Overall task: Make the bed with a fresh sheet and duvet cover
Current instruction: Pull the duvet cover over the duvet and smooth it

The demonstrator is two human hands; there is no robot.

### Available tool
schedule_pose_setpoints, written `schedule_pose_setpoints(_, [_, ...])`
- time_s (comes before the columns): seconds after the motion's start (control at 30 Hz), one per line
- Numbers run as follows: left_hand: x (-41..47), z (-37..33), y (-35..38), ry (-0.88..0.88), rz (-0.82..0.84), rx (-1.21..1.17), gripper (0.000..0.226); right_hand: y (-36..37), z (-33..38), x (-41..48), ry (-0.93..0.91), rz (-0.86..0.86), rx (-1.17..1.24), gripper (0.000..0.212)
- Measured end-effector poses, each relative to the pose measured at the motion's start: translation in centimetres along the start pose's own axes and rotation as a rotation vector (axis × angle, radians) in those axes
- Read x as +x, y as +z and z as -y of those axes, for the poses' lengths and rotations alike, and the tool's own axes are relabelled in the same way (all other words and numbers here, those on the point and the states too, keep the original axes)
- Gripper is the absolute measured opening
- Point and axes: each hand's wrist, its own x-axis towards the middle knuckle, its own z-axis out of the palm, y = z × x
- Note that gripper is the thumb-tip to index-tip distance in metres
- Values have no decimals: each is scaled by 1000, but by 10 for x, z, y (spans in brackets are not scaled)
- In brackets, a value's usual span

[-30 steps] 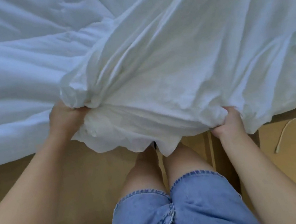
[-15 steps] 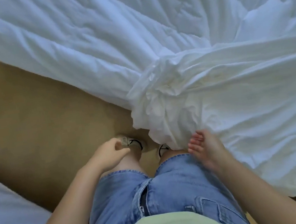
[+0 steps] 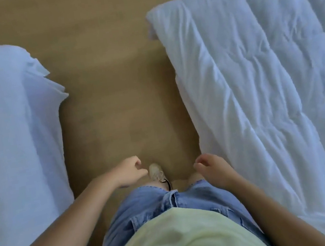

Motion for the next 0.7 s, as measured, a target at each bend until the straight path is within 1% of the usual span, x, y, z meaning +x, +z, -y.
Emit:
schedule_pose_setpoints(0.07, [11,22,-45,-56,-36,-119,46,-13,42,31,-76,56,-118,24])
schedule_pose_setpoints(0.13, [25,36,-81,-90,-63,-269,39,-30,76,68,-112,109,-216,26])
schedule_pose_setpoints(0.2, [42,39,-110,-82,-54,-453,30,-50,106,111,-109,125,-251,27])
schedule_pose_setpoints(0.27, [60,32,-136,-86,-41,-549,25,-69,136,153,-110,115,-260,26])
schedule_pose_setpoints(0.33, [83,28,-167,-106,-42,-558,23,-87,165,195,-121,140,-264,24])
schedule_pose_setpoints(0.43, [124,26,-234,-130,-57,-505,23,-124,212,259,-146,203,-231,20])
schedule_pose_setpoints(0.5, [152,17,-295,-160,-79,-483,32,-165,249,305,-176,169,-165,17])
schedule_pose_setpoints(0.6, [187,-7,-398,-135,-188,-477,36,-230,315,364,-208,20,-72,19])
schedule_pose_setpoints(0.63, [199,-16,-429,-100,-233,-463,36,-248,337,380,-215,2,-75,21])
schedule_pose_setpoints(0.7, [219,-34,-486,-46,-286,-427,36,-277,370,411,-215,34,-102,26])
